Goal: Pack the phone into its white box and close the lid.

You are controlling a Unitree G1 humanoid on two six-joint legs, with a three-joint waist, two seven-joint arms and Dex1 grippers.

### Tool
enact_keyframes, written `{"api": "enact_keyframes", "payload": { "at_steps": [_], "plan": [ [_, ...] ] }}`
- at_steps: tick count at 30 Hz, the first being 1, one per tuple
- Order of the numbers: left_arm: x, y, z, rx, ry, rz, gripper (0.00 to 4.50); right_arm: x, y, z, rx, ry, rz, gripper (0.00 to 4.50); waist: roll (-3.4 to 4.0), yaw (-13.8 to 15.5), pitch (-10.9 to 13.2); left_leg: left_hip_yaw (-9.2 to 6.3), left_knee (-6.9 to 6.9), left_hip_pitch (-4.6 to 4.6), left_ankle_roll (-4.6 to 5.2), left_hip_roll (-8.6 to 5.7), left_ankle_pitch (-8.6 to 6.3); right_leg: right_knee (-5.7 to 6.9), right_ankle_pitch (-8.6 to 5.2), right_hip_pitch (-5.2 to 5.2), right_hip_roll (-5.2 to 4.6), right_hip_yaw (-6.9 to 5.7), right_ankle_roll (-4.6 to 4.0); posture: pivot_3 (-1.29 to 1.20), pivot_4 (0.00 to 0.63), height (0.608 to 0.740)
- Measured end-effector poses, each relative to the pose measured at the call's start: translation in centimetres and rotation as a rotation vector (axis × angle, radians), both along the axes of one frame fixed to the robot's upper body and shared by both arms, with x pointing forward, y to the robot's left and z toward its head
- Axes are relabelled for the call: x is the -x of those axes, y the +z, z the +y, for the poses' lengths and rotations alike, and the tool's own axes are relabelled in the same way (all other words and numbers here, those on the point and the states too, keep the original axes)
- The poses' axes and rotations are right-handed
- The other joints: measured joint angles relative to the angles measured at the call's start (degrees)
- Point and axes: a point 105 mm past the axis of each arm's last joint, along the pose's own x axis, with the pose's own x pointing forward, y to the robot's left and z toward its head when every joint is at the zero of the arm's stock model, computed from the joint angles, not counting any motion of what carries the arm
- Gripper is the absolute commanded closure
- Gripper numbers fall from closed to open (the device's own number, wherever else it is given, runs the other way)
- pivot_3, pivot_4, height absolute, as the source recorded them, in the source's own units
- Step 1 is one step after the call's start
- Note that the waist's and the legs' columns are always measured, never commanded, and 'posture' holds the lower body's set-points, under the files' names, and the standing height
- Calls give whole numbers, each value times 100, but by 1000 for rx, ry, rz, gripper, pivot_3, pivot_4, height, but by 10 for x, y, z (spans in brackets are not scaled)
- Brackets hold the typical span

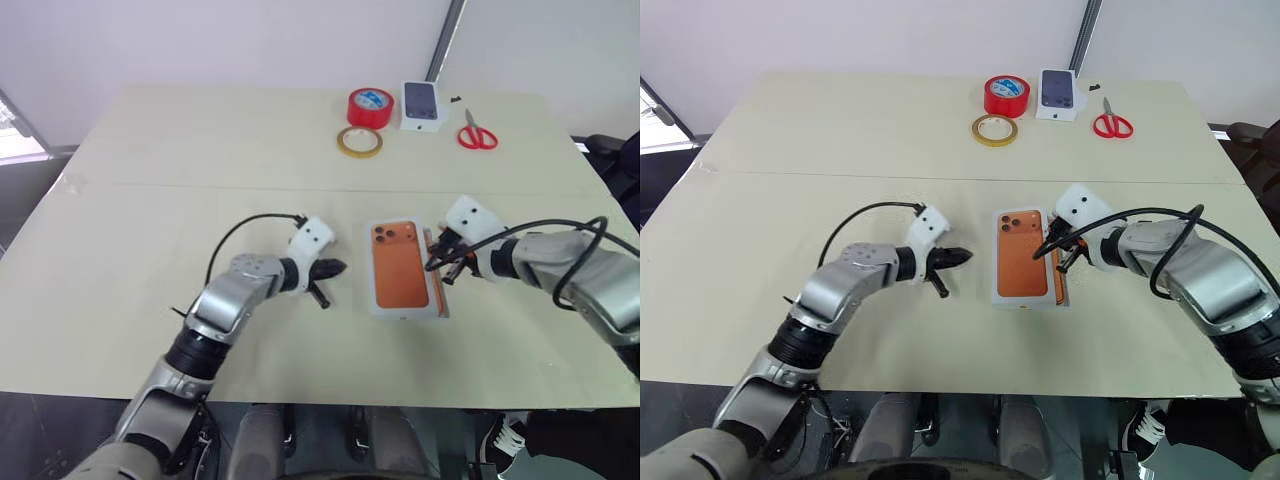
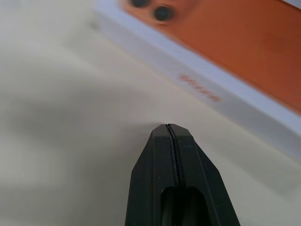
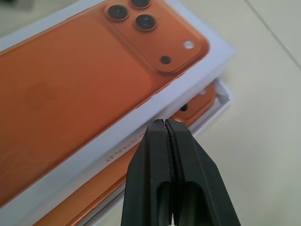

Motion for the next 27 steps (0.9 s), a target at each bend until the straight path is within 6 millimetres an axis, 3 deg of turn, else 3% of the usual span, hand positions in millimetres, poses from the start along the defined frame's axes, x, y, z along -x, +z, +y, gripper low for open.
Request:
{"api": "enact_keyframes", "payload": {
  "at_steps": [4, 11, 27],
  "plan": [
    [3, 0, -20, 18, -42, 9, 4500, 2, -4, -3, 17, 0, 15, 4463, 0, -4, 0, -1, 0, 1, 0, 0, 0, 3, 0, -1, 2, 0, 0, 0, 150, 740],
    [0, 6, -32, 42, -53, 5, 4500, 4, -8, -13, 43, -24, 24, 4463, 0, -1, 0, -1, 0, 1, 0, 0, 0, 4, 0, -1, 3, 0, 1, 0, 150, 740],
    [0, 17, -42, 70, -77, -21, 4500, 9, -15, -25, 67, -59, 40, 4463, 0, 0, 0, -2, 1, 2, 0, -3, 0, 5, 1, 0, 3, -1, 1, 0, 150, 740]
  ]
}}
